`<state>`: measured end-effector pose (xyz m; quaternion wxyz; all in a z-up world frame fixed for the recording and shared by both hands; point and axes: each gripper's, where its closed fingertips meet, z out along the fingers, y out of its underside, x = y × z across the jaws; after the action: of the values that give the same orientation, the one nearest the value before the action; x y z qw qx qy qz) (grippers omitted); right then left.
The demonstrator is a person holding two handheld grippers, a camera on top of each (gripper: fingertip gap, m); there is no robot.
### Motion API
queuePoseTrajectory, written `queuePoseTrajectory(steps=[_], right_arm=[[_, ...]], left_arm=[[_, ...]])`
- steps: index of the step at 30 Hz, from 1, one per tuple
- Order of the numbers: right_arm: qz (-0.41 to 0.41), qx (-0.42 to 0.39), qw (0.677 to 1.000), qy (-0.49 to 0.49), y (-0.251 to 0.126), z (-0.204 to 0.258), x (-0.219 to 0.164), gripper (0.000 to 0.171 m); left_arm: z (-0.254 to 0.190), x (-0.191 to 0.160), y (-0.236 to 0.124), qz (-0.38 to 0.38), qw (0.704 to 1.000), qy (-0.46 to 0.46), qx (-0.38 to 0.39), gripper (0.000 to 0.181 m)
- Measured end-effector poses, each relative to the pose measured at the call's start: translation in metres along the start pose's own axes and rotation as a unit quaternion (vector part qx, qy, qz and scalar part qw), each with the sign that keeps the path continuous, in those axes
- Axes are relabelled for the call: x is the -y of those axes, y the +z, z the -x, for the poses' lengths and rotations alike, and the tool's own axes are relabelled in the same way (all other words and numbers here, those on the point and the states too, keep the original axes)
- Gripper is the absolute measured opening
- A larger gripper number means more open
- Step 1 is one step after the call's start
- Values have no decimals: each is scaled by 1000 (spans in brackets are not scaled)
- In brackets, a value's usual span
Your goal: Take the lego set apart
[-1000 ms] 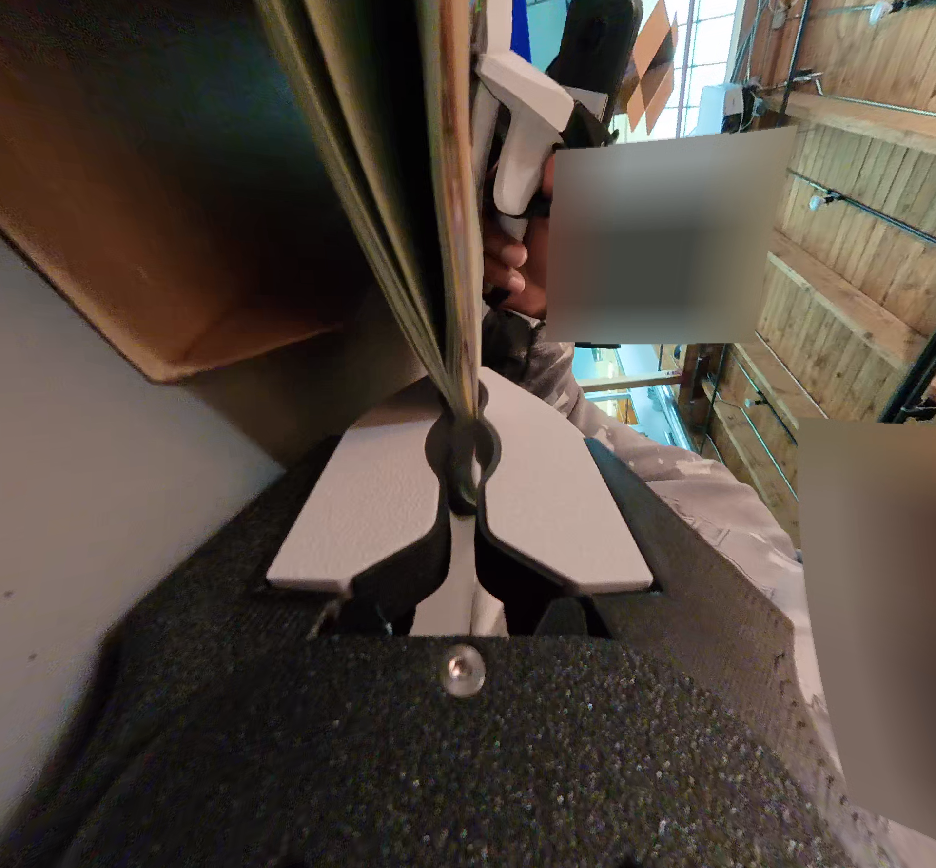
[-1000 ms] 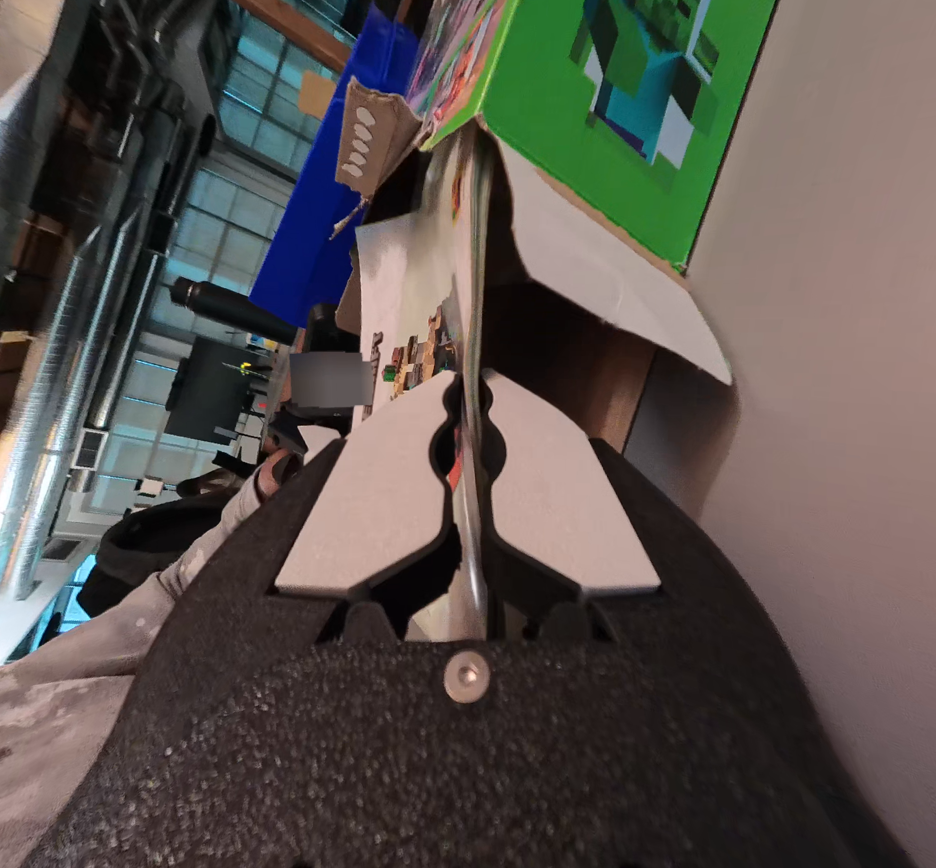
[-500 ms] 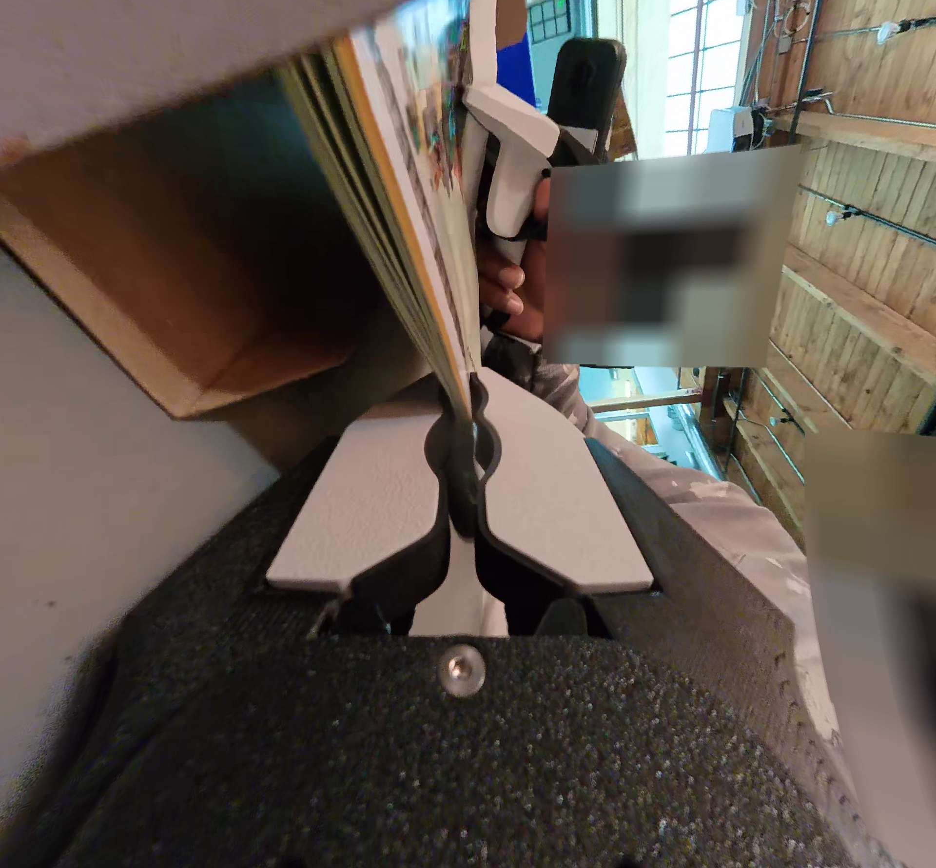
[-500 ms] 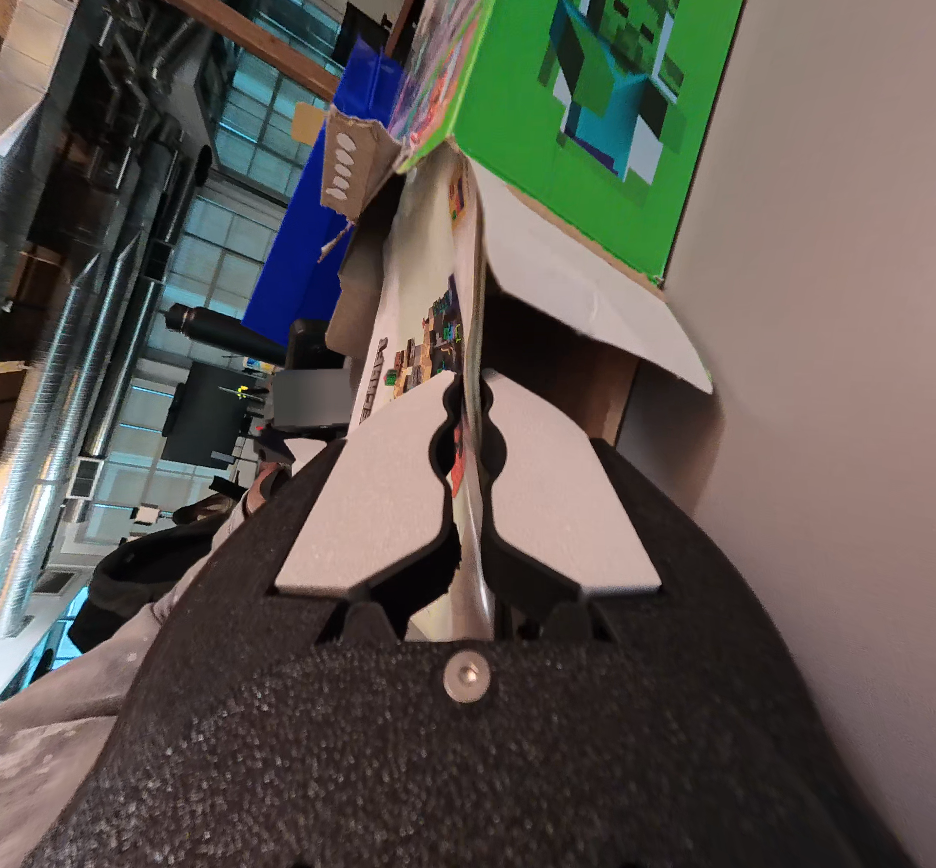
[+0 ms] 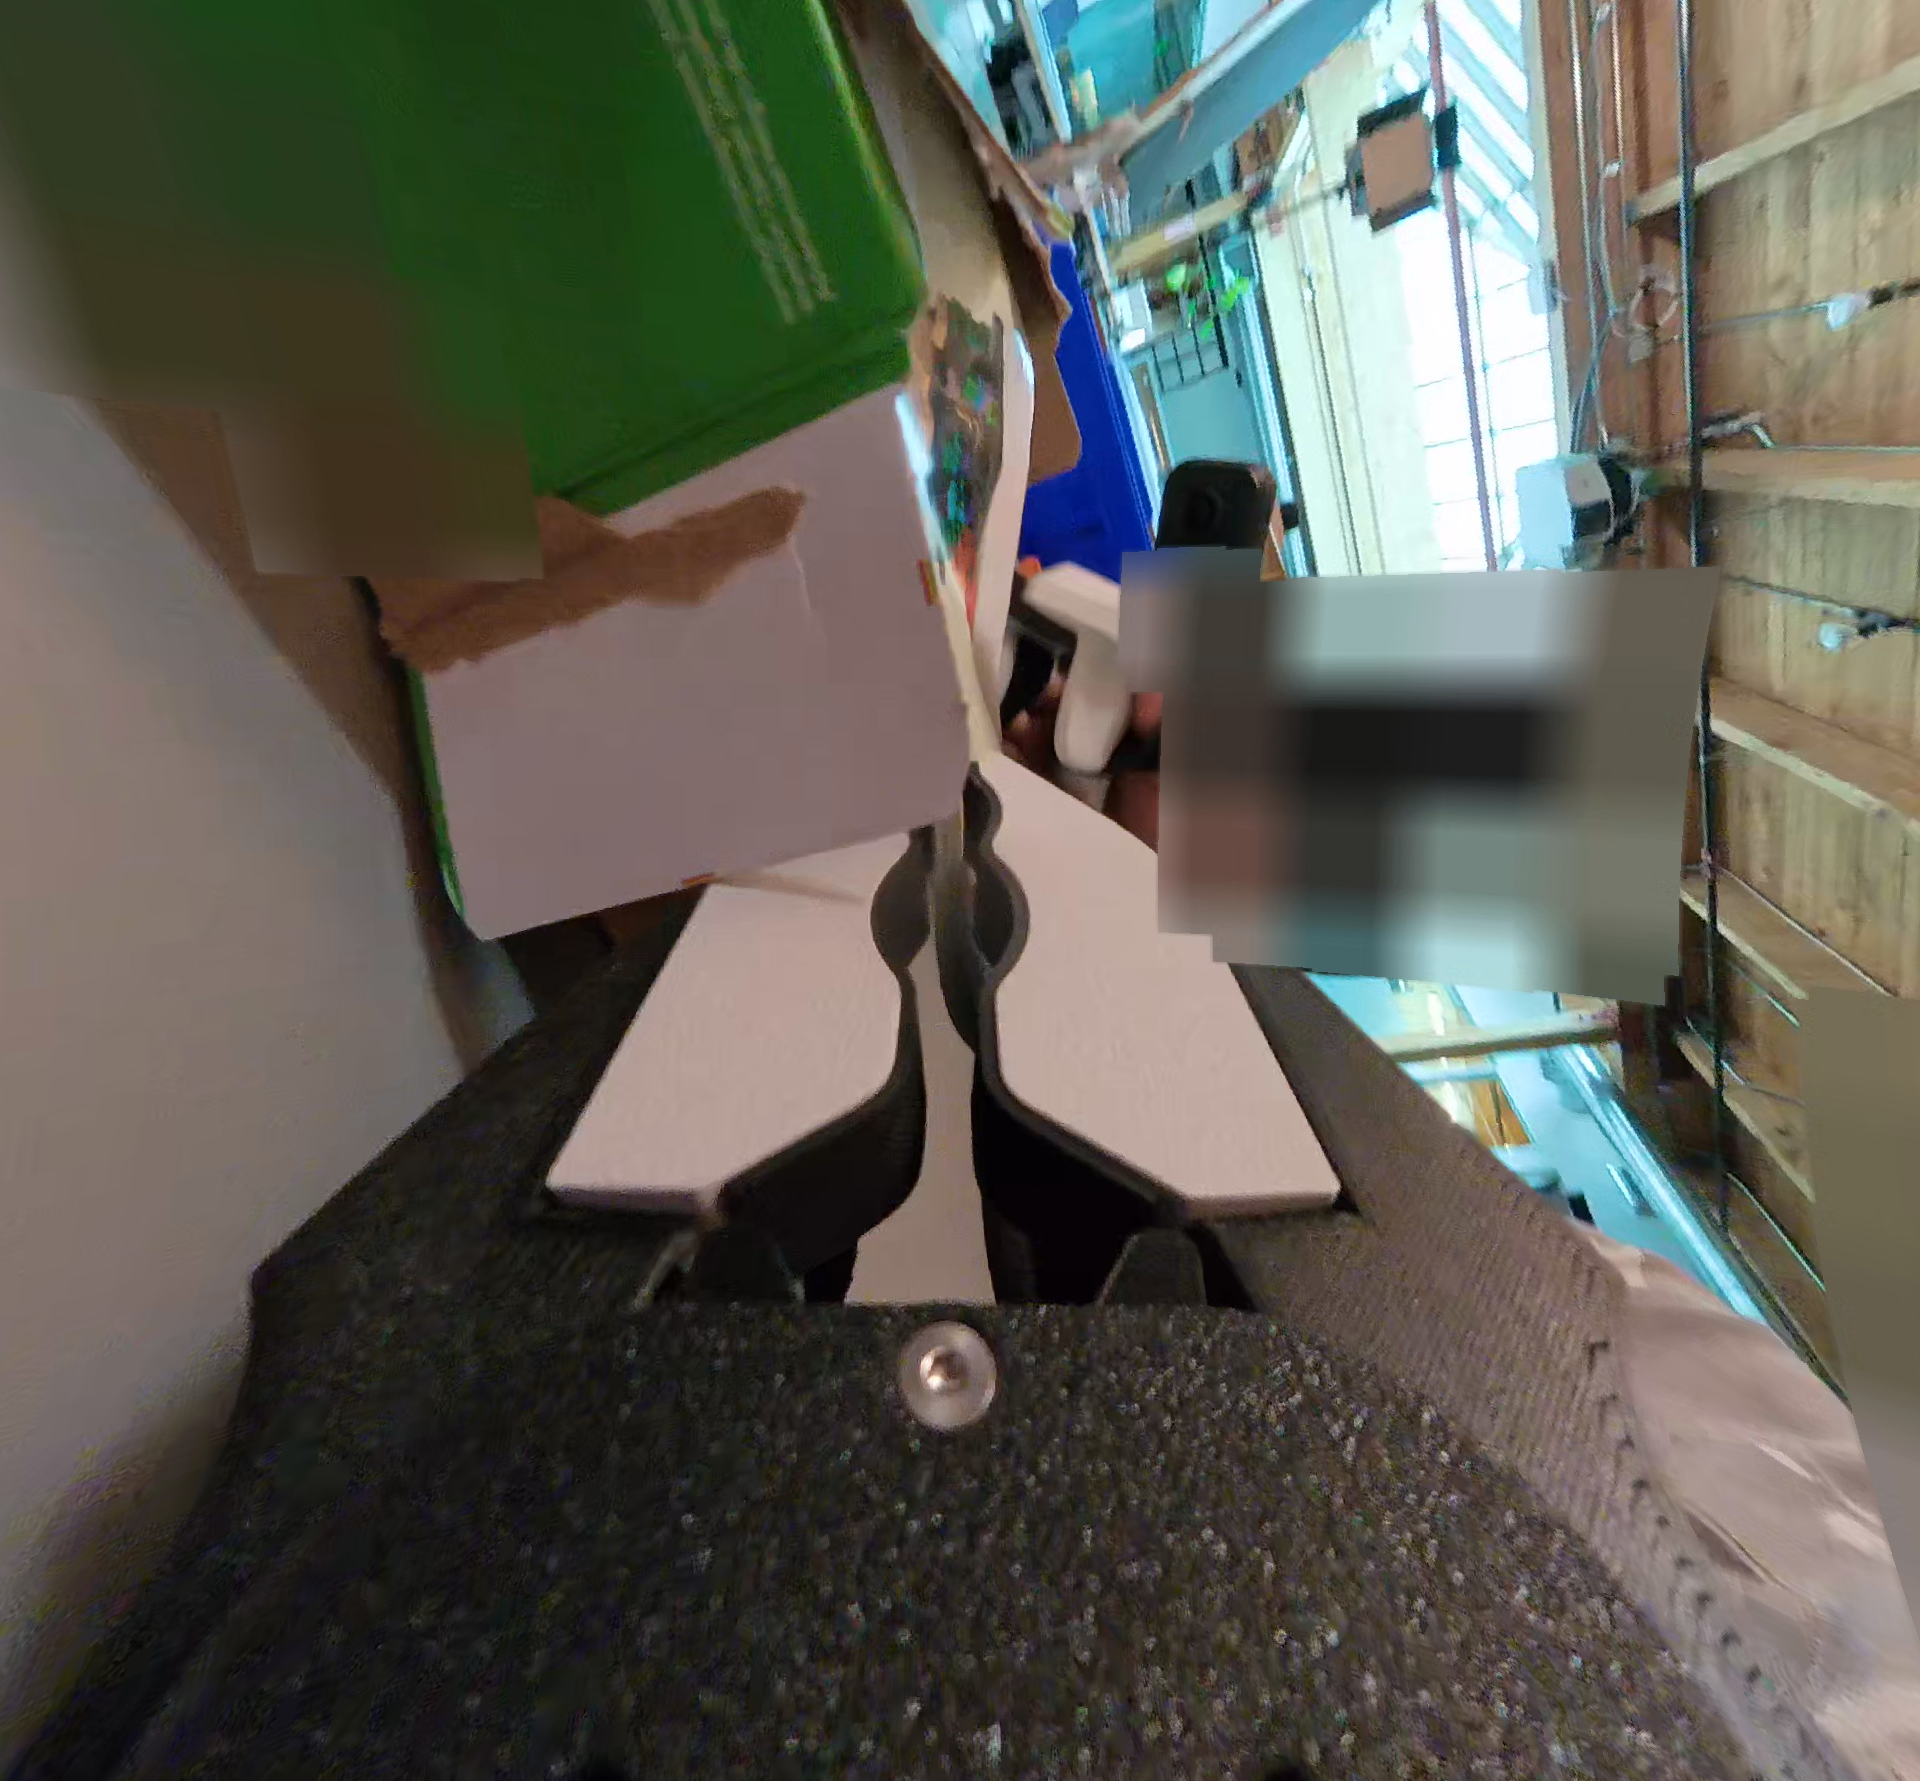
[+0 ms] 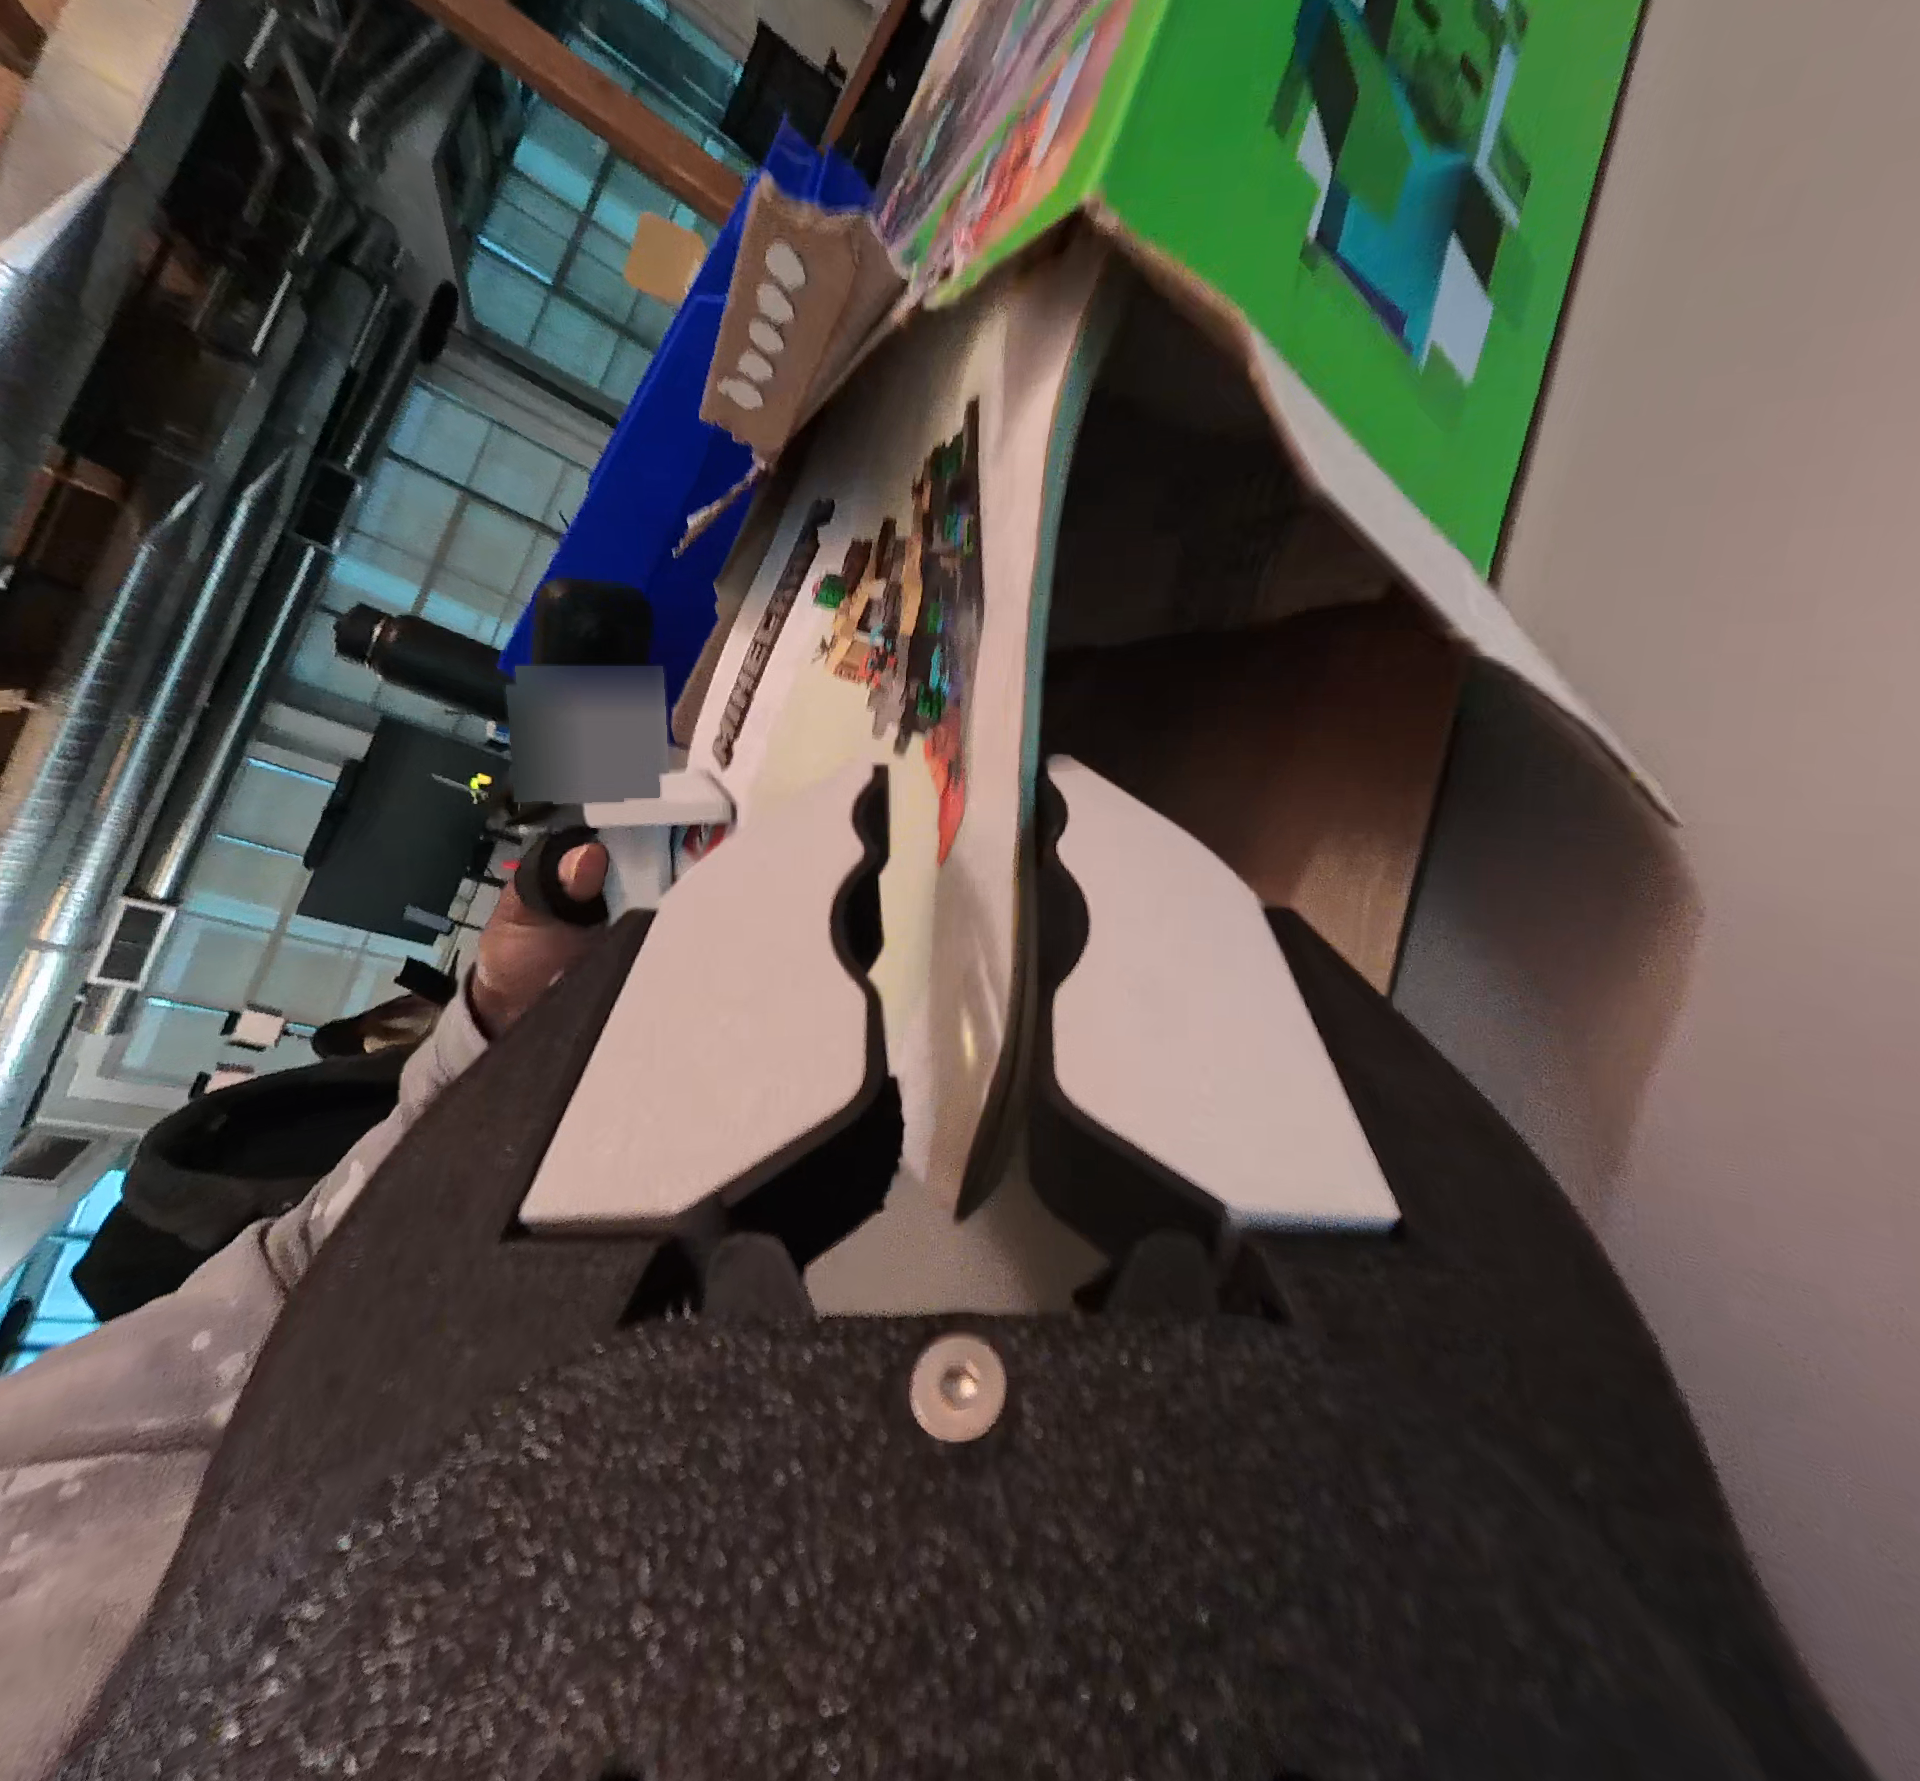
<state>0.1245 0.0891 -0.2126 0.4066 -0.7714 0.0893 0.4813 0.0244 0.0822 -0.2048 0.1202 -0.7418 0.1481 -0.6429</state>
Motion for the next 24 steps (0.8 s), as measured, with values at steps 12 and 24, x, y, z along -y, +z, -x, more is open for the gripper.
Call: queuePoseTrajectory(steps=[12,24], right_arm=[[80,-17,995,-50,8,11,-12,7],[27,-53,997,-52,12,-10,15,8]], left_arm=[[8,7,-22,-141,989,-36,11,4],[7,1,1,-125,990,-60,9,4]])
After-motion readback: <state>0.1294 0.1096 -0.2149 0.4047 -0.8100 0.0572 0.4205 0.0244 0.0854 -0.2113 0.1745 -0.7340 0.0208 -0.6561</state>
